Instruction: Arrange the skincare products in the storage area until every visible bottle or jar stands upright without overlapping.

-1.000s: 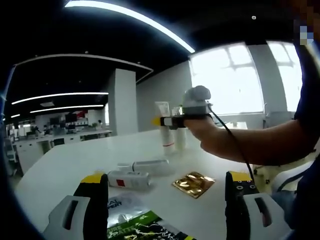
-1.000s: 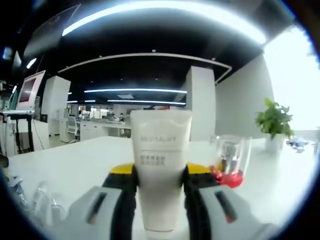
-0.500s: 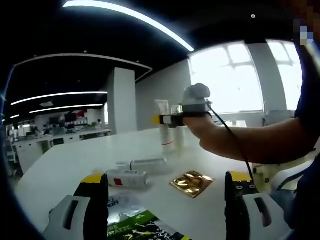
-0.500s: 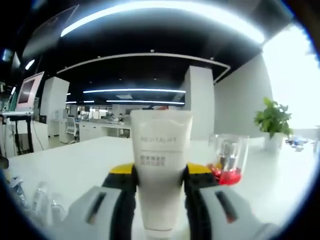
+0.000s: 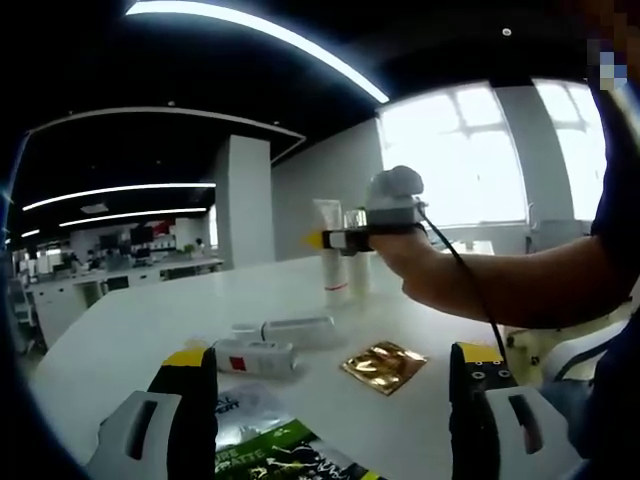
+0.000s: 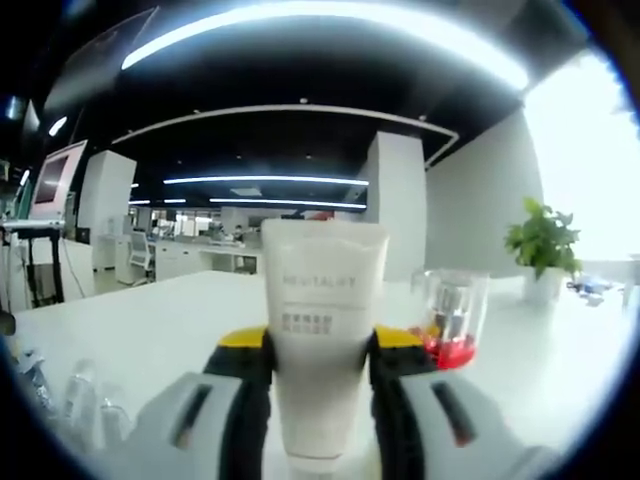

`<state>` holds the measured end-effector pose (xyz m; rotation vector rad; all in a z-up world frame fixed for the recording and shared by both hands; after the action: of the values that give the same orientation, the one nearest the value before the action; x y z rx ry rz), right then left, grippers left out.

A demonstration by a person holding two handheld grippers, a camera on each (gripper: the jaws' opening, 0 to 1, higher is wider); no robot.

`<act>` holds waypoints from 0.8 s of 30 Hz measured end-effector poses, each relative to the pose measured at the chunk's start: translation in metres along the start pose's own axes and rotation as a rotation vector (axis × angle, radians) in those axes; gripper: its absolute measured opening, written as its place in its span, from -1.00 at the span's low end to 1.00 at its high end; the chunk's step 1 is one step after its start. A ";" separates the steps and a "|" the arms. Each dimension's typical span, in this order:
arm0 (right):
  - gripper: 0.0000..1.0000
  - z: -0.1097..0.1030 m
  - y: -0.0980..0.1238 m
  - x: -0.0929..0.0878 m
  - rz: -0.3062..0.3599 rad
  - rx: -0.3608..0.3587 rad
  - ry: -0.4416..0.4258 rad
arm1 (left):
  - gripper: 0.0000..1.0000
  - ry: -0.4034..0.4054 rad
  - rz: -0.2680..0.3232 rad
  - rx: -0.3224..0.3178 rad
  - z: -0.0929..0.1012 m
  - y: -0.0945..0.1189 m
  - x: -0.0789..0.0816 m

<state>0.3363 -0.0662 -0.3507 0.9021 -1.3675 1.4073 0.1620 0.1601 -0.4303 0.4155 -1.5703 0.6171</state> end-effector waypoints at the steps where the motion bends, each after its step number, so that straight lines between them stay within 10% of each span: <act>1: -0.25 0.000 0.000 0.000 0.000 0.001 0.000 | 0.97 -0.002 0.001 0.000 0.000 0.000 0.000; 24: -0.22 0.000 -0.002 0.007 0.010 0.014 0.038 | 0.96 -0.001 -0.004 -0.003 0.001 -0.001 0.000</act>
<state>0.3364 -0.0652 -0.3430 0.8744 -1.3369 1.4366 0.1617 0.1580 -0.4303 0.4169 -1.5712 0.6117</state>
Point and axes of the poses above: the point that each gripper's makers call its tool centre point, and the gripper's own axes: y roughly backward along the fingers, z roughly to its right, x roughly out of its top, the point moved 1 cm from there along y, roughly backward along the fingers, and after that the axes turned 14 degrees about z, right-handed, at the moved point
